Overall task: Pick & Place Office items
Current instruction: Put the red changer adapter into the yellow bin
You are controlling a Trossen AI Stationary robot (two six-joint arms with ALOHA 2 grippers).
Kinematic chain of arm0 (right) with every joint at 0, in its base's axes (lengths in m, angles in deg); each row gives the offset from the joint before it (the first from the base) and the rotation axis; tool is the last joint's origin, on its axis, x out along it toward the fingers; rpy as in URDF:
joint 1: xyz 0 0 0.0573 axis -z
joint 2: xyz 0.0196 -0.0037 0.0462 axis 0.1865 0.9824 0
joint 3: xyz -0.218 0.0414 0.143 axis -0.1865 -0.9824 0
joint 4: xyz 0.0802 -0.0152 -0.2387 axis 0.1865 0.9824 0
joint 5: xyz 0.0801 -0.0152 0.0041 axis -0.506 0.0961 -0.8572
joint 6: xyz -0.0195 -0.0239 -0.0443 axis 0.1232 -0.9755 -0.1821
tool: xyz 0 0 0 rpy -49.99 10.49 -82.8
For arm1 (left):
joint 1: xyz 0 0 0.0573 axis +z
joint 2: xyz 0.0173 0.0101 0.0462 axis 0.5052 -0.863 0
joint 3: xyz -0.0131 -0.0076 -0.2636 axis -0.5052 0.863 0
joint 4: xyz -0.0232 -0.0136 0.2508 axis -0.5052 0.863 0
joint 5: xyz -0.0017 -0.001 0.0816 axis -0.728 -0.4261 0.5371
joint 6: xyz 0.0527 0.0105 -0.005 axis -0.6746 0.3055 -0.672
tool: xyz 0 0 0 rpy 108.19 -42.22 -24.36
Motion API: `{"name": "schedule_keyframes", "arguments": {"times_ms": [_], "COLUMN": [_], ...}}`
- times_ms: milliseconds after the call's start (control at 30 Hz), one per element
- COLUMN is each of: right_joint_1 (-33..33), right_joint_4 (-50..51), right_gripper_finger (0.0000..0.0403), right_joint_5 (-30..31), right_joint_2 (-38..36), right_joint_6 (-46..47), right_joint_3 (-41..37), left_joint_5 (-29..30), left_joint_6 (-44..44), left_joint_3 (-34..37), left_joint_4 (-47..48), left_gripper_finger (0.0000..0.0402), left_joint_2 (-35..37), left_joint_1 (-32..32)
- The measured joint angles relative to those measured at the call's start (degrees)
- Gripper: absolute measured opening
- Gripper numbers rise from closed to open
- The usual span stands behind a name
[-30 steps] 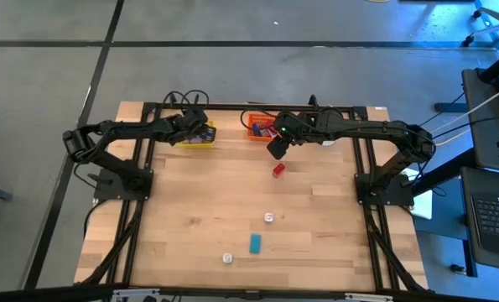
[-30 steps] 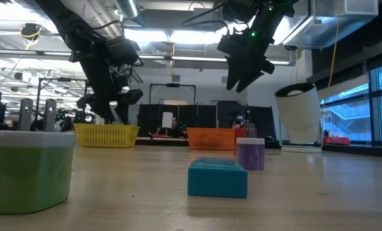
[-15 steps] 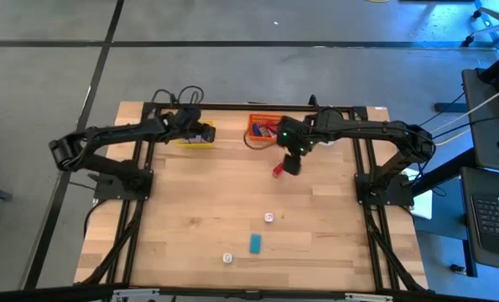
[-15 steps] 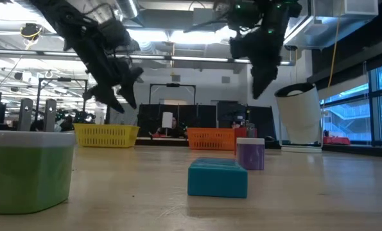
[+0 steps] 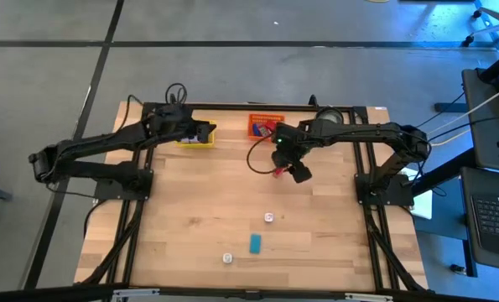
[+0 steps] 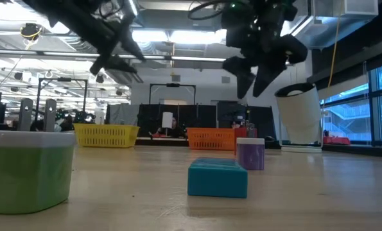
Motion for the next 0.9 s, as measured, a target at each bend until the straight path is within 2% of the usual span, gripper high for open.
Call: {"name": "schedule_keyframes", "arguments": {"times_ms": [267,500,900], "right_joint_1": [0.02,0.07,0.07], "right_joint_4": [-0.1,-1.86,-5.8], "right_gripper_finger": [0.0217,0.0217,0.0217], "right_joint_5": [-0.82,7.72,5.92], "right_joint_2": [7.11,9.94,11.81], "right_joint_6": [-5.71,-7.18,-6.57], "right_joint_3": [-0.02,-0.04,0.04], "left_joint_5": [2.14,6.57,7.76], "left_joint_6": [2.35,2.33,2.31], "left_joint_3": [0.0,0.0,0.0], "left_joint_4": [-0.89,-0.74,-0.71], "left_gripper_finger": [0.0196,0.0196,0.0196], "left_joint_2": [3.23,3.23,3.21], "left_joint_1": [-6.35,-9.89,-10.21]}}
